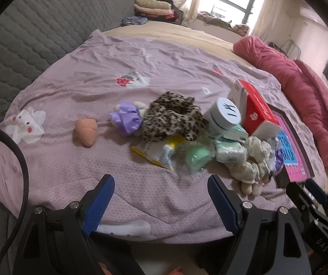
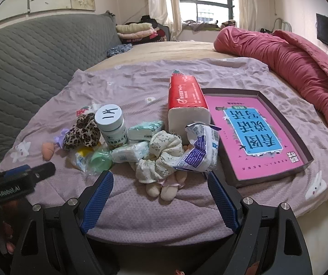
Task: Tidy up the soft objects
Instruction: 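Reach the left gripper to the peach sponge while the right gripper reaches the snack bag, then close the left gripper on the peach sponge while the right gripper grasps the snack bag, then carry the sponge and snack bag with both grippers over the pink book tray, then open the right gripper to drop the snack bag while the left gripper releases the sponge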
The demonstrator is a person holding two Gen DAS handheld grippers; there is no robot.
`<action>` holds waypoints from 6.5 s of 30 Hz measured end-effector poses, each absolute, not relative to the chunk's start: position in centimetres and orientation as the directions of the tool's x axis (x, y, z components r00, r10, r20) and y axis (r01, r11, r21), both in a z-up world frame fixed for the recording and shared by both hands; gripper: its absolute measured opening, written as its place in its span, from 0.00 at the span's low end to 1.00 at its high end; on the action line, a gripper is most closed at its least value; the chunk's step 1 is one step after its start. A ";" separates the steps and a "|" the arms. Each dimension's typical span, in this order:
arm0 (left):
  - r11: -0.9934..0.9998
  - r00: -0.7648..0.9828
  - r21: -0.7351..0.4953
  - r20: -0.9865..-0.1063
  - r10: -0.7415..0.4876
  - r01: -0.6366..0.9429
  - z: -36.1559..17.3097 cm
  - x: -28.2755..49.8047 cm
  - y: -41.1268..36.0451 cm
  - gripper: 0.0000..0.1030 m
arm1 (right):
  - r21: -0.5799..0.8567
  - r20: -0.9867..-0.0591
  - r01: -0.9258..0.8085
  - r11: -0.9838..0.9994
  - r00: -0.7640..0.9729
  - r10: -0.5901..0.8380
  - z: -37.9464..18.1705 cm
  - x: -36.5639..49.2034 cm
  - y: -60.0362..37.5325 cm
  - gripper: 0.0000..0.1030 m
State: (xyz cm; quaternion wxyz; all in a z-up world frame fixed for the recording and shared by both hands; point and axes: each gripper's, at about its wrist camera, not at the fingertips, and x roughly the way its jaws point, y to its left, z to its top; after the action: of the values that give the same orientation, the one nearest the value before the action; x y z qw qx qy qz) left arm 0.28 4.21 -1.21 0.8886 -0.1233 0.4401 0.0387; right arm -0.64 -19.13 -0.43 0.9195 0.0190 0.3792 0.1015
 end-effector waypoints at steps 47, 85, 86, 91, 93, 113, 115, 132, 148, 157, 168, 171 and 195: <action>0.888 0.552 -0.217 -0.832 0.049 -0.406 -10.0 9.4 18.3 0.37 | 0.136 -0.775 0.009 0.991 0.624 0.100 -6.2 10.4 -23.8 0.66; 0.956 0.718 -0.293 -0.669 -0.193 -0.016 1.9 5.8 -0.4 0.34 | 0.257 -0.572 0.134 0.957 0.819 0.039 -1.6 6.5 -34.6 0.31; 0.958 0.710 -0.288 -0.672 -0.211 0.012 1.9 6.1 -2.0 0.34 | 0.266 -0.571 0.141 0.954 0.820 0.038 -1.7 6.4 -35.0 0.31; 0.960 0.682 -0.247 -0.679 -0.270 0.135 2.1 6.9 -9.2 0.34 | 0.299 -0.556 0.177 0.938 0.831 0.020 -1.7 6.1 -36.9 0.31; 0.955 0.666 -0.237 -0.686 -0.293 0.176 2.0 7.3 -11.4 0.34 | 0.303 -0.553 0.191 0.934 0.833 0.008 -1.7 6.1 -37.7 0.31; 0.924 0.494 -0.155 -0.808 -0.323 0.350 -4.4 13.8 -27.4 0.34 | 0.326 -0.645 0.315 0.891 0.764 -0.034 -4.5 7.9 -42.9 0.31; 0.922 0.485 -0.147 -0.814 -0.319 0.359 -4.9 13.9 -28.0 0.34 | 0.337 -0.659 0.318 0.886 0.752 -0.019 -5.0 8.3 -43.3 0.31; 0.907 0.402 -0.153 -0.859 -0.319 0.393 -7.8 14.0 -29.3 0.34 | 0.283 -0.766 0.334 0.899 0.643 0.002 -7.4 10.9 -43.1 0.33; 0.912 0.390 -0.155 -0.867 -0.309 0.379 -8.0 13.9 -28.6 0.35 | 0.299 -0.751 0.350 0.887 0.661 -0.007 -7.1 10.3 -43.4 0.56; 0.908 0.380 -0.154 -0.871 -0.311 0.390 -8.0 13.6 -28.7 0.36 | 0.307 -0.693 0.367 0.878 0.718 -0.058 -5.7 8.9 -43.9 0.64; 0.894 0.348 -0.196 -0.870 -0.348 0.404 -8.0 13.5 -28.6 0.39 | 0.299 -0.678 0.372 0.879 0.731 -0.079 -5.2 8.6 -43.8 0.68; 0.889 0.344 -0.200 -0.869 -0.355 0.412 -7.9 13.3 -28.7 0.42 | 0.297 -0.676 0.371 0.880 0.732 -0.080 -5.2 8.5 -43.8 0.68; 0.901 0.456 -0.211 -0.804 -0.381 0.380 -2.6 9.7 -24.1 0.56 | 0.332 -0.612 0.383 0.862 0.783 -0.112 -4.0 6.7 -44.5 0.72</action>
State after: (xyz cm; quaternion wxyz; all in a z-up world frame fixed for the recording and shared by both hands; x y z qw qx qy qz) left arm 9.70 -24.15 -2.59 0.8533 -0.0008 0.4715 -0.2228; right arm 6.67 -44.53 -4.05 0.9169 0.2252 0.3007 -0.1350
